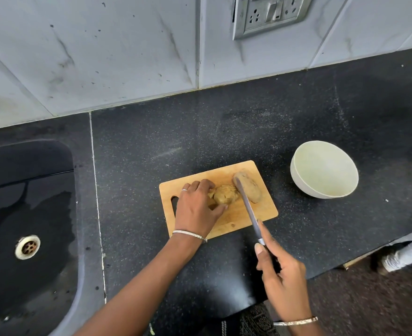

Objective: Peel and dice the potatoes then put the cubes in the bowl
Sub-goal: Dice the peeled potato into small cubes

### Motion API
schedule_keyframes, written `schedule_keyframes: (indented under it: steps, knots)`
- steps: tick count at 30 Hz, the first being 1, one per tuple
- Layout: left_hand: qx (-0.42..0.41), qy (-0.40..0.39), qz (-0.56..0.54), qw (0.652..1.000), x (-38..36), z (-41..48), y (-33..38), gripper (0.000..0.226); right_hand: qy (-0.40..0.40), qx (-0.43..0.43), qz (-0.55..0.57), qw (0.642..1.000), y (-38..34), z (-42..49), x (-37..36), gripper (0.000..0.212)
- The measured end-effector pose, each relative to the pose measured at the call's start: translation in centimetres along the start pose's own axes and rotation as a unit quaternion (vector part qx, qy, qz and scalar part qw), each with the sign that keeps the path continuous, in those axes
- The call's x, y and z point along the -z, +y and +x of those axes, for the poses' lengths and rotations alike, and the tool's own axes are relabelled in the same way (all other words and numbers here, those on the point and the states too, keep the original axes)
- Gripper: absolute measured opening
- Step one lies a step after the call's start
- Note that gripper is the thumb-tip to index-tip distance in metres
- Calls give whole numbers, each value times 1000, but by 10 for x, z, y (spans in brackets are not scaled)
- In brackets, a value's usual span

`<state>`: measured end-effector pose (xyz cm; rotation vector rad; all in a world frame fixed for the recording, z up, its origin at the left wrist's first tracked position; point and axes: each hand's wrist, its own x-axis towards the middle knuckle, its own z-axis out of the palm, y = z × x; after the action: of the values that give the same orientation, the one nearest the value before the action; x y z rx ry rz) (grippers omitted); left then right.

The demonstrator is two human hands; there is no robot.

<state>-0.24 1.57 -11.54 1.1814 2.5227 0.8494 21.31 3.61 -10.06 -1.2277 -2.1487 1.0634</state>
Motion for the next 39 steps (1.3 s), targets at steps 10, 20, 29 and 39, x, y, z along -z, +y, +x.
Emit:
schedule_keyframes:
  steps: [10,20,29,39]
  knots:
    - [37,-46,-41,997,0,11,4,38,-12,-12,9,1000,10,-1,1,48]
    - [53,-44,-48,996,5,8,4,29,-36,-10,24,999,9,3,-3,47]
    - [39,-40,-51,997,3,6,6,25,-43,11,24,999,8,5,0,48]
    - [30,-26,-59,997,-1,6,5,27,-52,1,3,999,9,1,-5,48]
